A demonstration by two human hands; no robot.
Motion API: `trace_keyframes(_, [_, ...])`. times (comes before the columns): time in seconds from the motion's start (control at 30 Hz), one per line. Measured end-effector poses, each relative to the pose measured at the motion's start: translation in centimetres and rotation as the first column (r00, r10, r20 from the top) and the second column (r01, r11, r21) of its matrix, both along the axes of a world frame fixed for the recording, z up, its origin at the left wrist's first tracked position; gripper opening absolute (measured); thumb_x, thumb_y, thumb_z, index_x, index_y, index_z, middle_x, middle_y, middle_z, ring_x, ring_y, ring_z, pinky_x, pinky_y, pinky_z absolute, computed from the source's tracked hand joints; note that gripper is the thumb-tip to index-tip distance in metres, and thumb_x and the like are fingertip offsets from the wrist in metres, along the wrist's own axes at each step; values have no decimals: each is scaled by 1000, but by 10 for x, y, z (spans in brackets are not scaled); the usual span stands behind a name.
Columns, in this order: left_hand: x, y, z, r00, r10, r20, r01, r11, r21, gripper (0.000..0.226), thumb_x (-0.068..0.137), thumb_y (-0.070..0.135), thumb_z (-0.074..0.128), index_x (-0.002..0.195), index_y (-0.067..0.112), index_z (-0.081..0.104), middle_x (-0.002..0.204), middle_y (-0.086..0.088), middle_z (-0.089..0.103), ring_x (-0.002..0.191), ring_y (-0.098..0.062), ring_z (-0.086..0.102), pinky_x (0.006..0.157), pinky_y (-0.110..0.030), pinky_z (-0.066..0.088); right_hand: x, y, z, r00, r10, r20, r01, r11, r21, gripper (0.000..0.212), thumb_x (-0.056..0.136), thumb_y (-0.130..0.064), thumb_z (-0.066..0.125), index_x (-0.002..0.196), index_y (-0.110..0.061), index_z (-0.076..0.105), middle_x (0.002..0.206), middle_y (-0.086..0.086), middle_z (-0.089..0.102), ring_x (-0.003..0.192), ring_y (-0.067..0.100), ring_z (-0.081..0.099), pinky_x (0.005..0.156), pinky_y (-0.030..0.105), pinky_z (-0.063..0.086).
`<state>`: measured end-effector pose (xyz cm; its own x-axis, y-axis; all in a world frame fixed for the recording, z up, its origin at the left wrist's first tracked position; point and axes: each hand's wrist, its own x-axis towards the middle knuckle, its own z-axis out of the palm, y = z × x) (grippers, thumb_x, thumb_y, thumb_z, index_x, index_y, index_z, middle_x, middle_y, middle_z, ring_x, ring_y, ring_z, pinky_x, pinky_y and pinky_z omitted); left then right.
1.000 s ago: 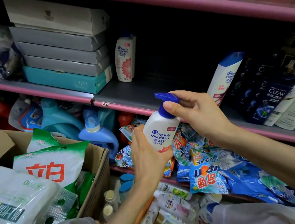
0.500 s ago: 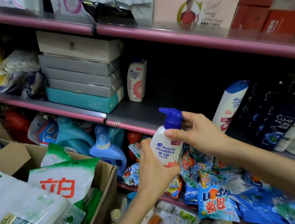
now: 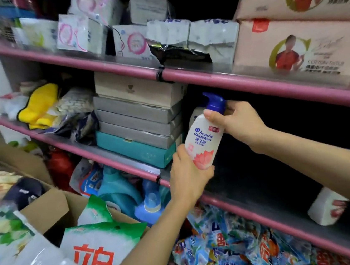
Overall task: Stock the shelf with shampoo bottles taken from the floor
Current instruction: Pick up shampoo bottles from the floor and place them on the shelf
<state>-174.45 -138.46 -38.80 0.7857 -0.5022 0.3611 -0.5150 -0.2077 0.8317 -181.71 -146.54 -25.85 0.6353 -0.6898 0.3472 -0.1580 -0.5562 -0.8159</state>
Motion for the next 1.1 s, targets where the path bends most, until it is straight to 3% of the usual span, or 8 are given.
trace_keyframes(0.13, [25, -28, -2, 999, 47, -3, -47, 999, 17, 67, 58, 39, 77, 107, 15, 38, 104, -5, 54, 94, -30, 56, 69, -31, 40, 26, -21, -5, 997, -43, -65, 33, 989, -144, 26, 80, -41, 72, 90, -17, 68, 86, -1, 71, 77, 11, 67, 69, 25, 54])
trace_keyframes(0.2, [35, -42, -8, 999, 40, -28, -39, 998, 42, 68, 57, 37, 78, 106, 13, 39, 104, -7, 56, 93, -31, 58, 72, -35, 47, 37, -31, -9, 994, -37, -107, 20, 987, -157, 30, 80, -38, 71, 98, -14, 67, 96, 4, 72, 85, 17, 68, 78, 32, 55])
trace_keyframes(0.27, [43, -52, -19, 997, 39, -60, -35, 997, 66, 68, 56, 36, 79, 106, 12, 40, 103, -7, 58, 93, -31, 60, 76, -37, 51, 47, -39, -13, 983, -48, -179, 9, 976, -216, 35, 82, -37, 70, 108, -13, 65, 106, 6, 70, 94, 21, 66, 80, 28, 51])
trace_keyframes(0.4, [55, -67, -40, 992, 76, -100, -72, 996, 49, 66, 56, 36, 80, 105, 13, 41, 98, -6, 59, 87, -29, 60, 67, -30, 45, 63, -57, -11, 973, -76, -217, 1, 945, -326, 41, 84, -32, 69, 118, -11, 60, 112, 8, 67, 105, 24, 62, 90, 32, 48])
trace_keyframes(0.57, [73, -92, -41, 994, 49, -101, -43, 997, 60, 68, 58, 35, 79, 112, 14, 42, 105, -8, 60, 91, -27, 60, 74, -33, 50, 75, -81, -19, 963, -114, -243, 9, 919, -393, 59, 76, -47, 72, 123, -15, 57, 119, 6, 63, 108, 22, 59, 88, 32, 48])
trace_keyframes(0.73, [81, -112, -40, 996, 29, -78, -23, 997, 72, 70, 61, 35, 79, 116, 12, 42, 110, -10, 59, 98, -31, 60, 84, -42, 52, 87, -98, -27, 940, -194, -280, 40, 879, -475, 55, 83, -44, 65, 128, -14, 53, 129, 9, 58, 117, 27, 55, 93, 34, 46])
trace_keyframes(0.9, [79, -123, -40, 996, 62, -66, -59, 997, 42, 69, 62, 37, 79, 113, 11, 41, 109, -12, 60, 96, -35, 60, 74, -34, 46, 91, -105, -25, 912, -187, -366, -15, 875, -483, 62, 92, -38, 55, 143, -10, 35, 146, 11, 41, 132, 29, 41, 105, 33, 36])
trace_keyframes(1.1, [78, -125, -40, 996, 77, -48, -74, 996, 48, 68, 63, 40, 79, 112, 11, 40, 108, -11, 59, 95, -34, 60, 73, -34, 47, 87, -104, -24, 908, -152, -391, -71, 863, -500, 56, 91, -27, 61, 139, -9, 40, 143, 12, 45, 129, 27, 45, 99, 28, 36])
